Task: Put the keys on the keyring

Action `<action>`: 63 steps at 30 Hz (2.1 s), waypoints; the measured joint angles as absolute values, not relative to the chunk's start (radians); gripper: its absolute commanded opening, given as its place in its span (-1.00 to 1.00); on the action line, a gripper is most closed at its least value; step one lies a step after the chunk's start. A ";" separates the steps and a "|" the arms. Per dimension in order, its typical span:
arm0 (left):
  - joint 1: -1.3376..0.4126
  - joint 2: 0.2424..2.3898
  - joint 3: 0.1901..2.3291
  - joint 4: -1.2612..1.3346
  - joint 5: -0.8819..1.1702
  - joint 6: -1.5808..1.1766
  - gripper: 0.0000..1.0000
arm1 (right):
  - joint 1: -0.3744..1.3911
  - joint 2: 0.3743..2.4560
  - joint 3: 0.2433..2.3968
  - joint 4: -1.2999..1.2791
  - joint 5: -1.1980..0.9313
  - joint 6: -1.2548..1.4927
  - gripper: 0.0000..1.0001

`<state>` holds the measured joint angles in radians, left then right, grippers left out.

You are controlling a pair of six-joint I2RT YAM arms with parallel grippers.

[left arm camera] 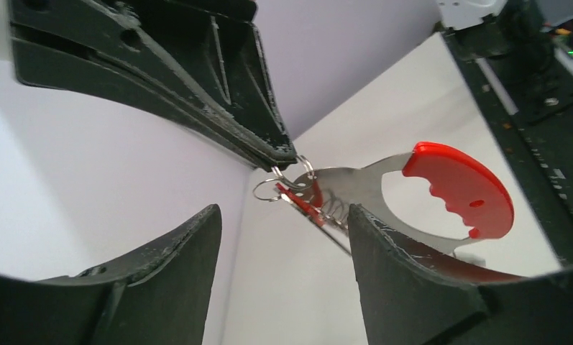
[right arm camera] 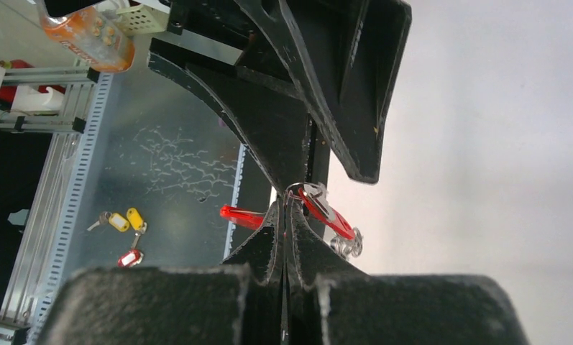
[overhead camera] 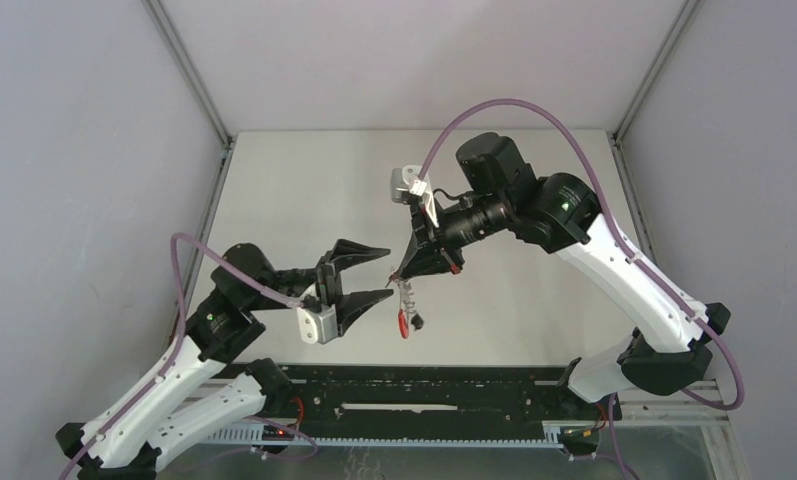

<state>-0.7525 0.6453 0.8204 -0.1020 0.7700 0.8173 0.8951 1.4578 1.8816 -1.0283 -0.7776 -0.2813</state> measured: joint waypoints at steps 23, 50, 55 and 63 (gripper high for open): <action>-0.752 0.679 0.872 -0.215 0.841 0.779 -0.72 | 0.915 1.462 1.852 -1.028 -0.825 -0.277 -1.00; -0.904 0.545 0.647 -0.077 0.480 1.338 -0.70 | 0.812 1.354 1.618 -0.744 -0.739 -0.031 -1.00; -0.929 0.545 0.630 -0.081 0.424 1.394 0.00 | 0.764 1.301 1.553 -0.645 -0.740 0.026 -1.00; -0.932 0.546 0.637 -0.137 0.426 1.243 0.36 | 0.747 1.288 1.552 -0.619 -0.772 0.028 -1.00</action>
